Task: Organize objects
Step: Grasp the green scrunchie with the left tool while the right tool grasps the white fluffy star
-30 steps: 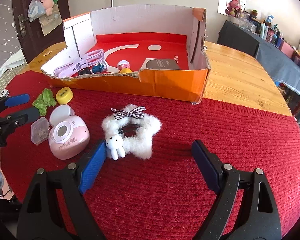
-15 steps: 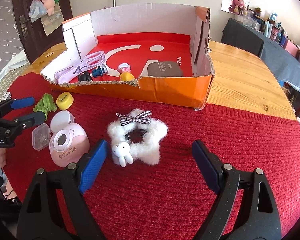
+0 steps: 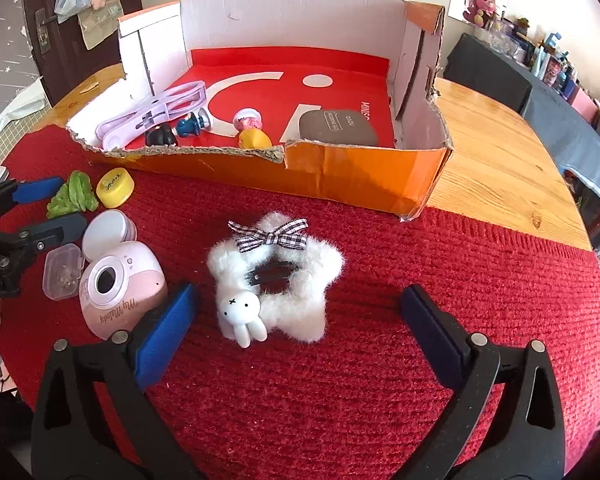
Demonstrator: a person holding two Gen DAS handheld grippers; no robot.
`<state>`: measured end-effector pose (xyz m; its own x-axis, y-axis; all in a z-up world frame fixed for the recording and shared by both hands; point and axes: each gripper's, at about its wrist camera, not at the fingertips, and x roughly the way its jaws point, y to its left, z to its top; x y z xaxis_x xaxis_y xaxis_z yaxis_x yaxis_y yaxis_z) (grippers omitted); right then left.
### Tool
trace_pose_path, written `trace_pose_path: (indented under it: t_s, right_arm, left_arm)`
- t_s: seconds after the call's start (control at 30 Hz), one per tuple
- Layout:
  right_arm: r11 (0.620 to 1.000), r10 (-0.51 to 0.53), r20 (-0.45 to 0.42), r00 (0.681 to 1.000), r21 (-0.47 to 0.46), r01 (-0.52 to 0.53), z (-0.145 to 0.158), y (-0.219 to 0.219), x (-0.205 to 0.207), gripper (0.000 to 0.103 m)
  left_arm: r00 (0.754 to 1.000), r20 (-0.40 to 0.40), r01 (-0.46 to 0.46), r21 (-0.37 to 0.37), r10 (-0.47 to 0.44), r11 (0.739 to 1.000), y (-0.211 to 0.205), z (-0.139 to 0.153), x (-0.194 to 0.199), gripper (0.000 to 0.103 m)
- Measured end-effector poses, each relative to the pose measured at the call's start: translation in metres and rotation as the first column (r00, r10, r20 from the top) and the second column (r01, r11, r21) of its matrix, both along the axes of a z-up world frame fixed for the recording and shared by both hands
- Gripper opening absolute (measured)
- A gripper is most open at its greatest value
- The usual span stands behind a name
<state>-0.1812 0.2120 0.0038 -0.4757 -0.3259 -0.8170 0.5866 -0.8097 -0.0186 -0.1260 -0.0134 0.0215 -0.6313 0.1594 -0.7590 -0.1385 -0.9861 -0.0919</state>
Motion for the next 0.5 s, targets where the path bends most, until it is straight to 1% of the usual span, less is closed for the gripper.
trace_pose_path:
  t_s: [0.1, 0.23, 0.33, 0.5]
  right_arm:
    - [1.000, 0.001, -0.002, 1.000, 0.002, -0.001, -0.0004, 0.0001, 0.0009, 0.103]
    - [1.000, 0.003, -0.001, 1.000, 0.001, -0.003, -0.0004, 0.0004, 0.0008, 0.103]
    - [1.000, 0.006, 0.001, 1.000, 0.001, -0.006, -0.0004, 0.0004, 0.0007, 0.103]
    - [1.000, 0.012, 0.007, 1.000, 0.002, -0.012, 0.0000, 0.0001, 0.0000, 0.103]
  left_arm:
    - [1.000, -0.002, 0.002, 0.002, -0.002, 1.000, 0.0006, -0.0004, 0.0002, 0.089]
    - [1.000, 0.006, -0.002, 0.027, 0.002, 1.000, -0.0020, -0.0003, -0.0011, 0.090]
    - [1.000, 0.021, 0.008, 0.023, -0.009, 1.000, -0.0021, 0.0001, -0.0023, 0.091]
    - [1.000, 0.016, 0.007, 0.015, -0.007, 1.000, -0.0020, 0.0009, -0.0018, 0.091]
